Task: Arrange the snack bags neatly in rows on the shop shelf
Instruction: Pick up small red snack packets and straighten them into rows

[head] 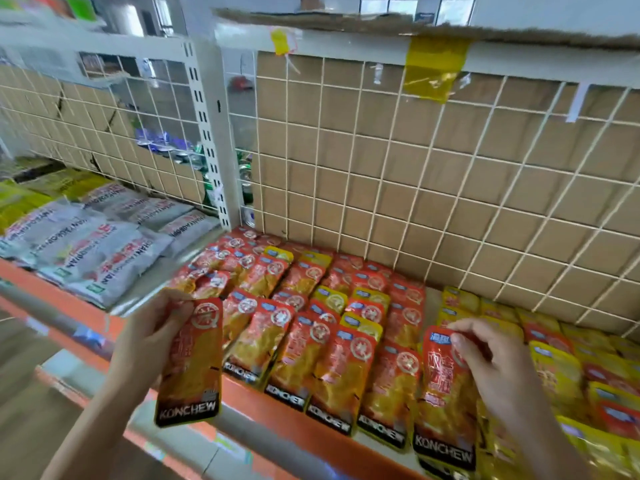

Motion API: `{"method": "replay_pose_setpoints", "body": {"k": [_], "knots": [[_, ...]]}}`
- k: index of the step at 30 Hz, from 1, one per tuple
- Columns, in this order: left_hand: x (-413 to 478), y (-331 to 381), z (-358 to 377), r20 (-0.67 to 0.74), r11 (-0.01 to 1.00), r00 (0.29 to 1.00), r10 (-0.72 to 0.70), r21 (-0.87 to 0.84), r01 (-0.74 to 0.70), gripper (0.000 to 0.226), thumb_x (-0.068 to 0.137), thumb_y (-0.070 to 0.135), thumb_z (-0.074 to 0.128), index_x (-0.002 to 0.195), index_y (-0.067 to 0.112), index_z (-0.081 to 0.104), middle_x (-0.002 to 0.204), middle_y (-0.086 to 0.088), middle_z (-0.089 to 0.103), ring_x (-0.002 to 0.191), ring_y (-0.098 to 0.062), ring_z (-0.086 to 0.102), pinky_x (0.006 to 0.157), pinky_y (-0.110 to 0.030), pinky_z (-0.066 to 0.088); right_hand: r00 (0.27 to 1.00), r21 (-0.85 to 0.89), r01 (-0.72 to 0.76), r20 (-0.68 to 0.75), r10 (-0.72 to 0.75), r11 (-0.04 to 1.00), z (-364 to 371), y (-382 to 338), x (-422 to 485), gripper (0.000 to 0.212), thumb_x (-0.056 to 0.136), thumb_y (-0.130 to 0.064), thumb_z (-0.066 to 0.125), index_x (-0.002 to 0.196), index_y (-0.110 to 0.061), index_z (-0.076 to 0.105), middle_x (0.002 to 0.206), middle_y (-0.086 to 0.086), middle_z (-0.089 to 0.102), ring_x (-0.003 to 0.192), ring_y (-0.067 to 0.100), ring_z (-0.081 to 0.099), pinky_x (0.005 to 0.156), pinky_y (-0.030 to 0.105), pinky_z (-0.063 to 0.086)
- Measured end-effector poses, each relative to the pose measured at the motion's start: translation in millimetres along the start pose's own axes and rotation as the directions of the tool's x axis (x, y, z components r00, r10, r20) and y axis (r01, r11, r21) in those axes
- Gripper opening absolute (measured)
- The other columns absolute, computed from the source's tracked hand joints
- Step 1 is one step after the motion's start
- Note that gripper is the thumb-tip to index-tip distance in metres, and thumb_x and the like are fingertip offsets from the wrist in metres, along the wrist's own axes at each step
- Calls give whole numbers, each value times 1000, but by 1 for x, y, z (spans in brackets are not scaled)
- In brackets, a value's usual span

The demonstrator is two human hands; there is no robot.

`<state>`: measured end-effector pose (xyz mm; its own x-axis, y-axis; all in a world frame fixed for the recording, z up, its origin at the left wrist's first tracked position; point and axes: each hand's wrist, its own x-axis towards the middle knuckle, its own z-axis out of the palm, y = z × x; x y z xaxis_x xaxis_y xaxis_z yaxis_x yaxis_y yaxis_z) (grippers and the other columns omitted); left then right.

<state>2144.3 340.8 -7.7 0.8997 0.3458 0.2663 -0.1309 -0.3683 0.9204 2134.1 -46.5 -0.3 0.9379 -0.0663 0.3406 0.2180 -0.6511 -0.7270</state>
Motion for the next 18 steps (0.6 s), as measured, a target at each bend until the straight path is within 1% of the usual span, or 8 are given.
{"method": "replay_pose_setpoints", "body": {"k": [3, 4, 7, 9, 11, 12, 15, 18], "knots": [[34, -12, -24, 6, 999, 1000, -23, -29, 24, 21, 90, -2, 51, 77, 13, 57, 66, -7, 60, 46, 1, 54, 43, -9, 40, 998, 36, -63, -22, 64, 997, 33, -21, 6, 32, 85, -1, 60, 78, -32, 59, 66, -13, 63, 68, -7, 57, 60, 5, 40], [43, -18, -31, 12, 997, 999, -38, -61, 38, 21, 90, -3, 50, 77, 11, 56, 63, -6, 59, 45, 1, 54, 43, -9, 40, 996, 44, -83, -28, 85, 996, 44, -28, 8, 32, 86, -1, 59, 77, -32, 59, 66, -13, 62, 70, -10, 57, 61, 3, 39], [69, -42, -51, 52, 994, 997, -63, -89, 67, 21, 89, -4, 50, 75, 11, 57, 54, 4, 62, 48, -3, 54, 46, -14, 43, 992, 37, -95, -84, 98, 995, 75, -44, 12, 31, 85, 0, 60, 79, -31, 60, 82, -15, 64, 74, -13, 57, 65, 2, 40], [84, -57, -63, 89, 996, 995, -49, -68, 55, 24, 89, -4, 51, 73, 13, 58, 56, 7, 64, 52, -6, 55, 50, -19, 45, 980, 70, -119, -152, 129, 990, 96, -52, 13, 21, 87, -7, 62, 82, -27, 62, 85, -11, 66, 77, -4, 61, 67, 9, 44], [100, -69, -74, 122, 998, 992, -30, -58, 37, 29, 88, -5, 51, 71, 17, 59, 57, 10, 64, 50, 0, 54, 49, -14, 42, 965, 91, -154, -201, 170, 984, 116, -62, 16, 5, 86, -23, 62, 85, -28, 63, 89, -10, 66, 86, 8, 61, 76, 19, 45], [107, -73, -78, 140, 999, 990, -20, -46, 27, 29, 88, -4, 52, 71, 19, 59, 58, 11, 64, 50, 2, 53, 48, -11, 40, 962, 100, -164, -205, 182, 981, 126, -67, 17, 5, 86, -24, 62, 86, -29, 62, 89, -13, 64, 87, 11, 61, 77, 17, 44], [128, -85, -84, 170, 1000, 985, 18, 16, -21, 23, 88, 2, 56, 75, 20, 60, 63, 8, 65, 54, 3, 53, 52, -12, 37, 969, 72, -139, -198, 151, 988, 157, -88, 26, 16, 87, -8, 60, 87, -24, 62, 81, -14, 62, 77, 5, 59, 70, 6, 42], [142, -92, -79, 205, 985, 975, 87, 129, -115, 17, 86, -1, 59, 76, 12, 60, 67, 3, 63, 59, 8, 53, 56, -7, 36, 981, 89, -140, -125, 151, 986, 190, -107, 35, 17, 89, -6, 58, 88, -22, 62, 71, -11, 60, 70, -3, 58, 62, 7, 42]]}}
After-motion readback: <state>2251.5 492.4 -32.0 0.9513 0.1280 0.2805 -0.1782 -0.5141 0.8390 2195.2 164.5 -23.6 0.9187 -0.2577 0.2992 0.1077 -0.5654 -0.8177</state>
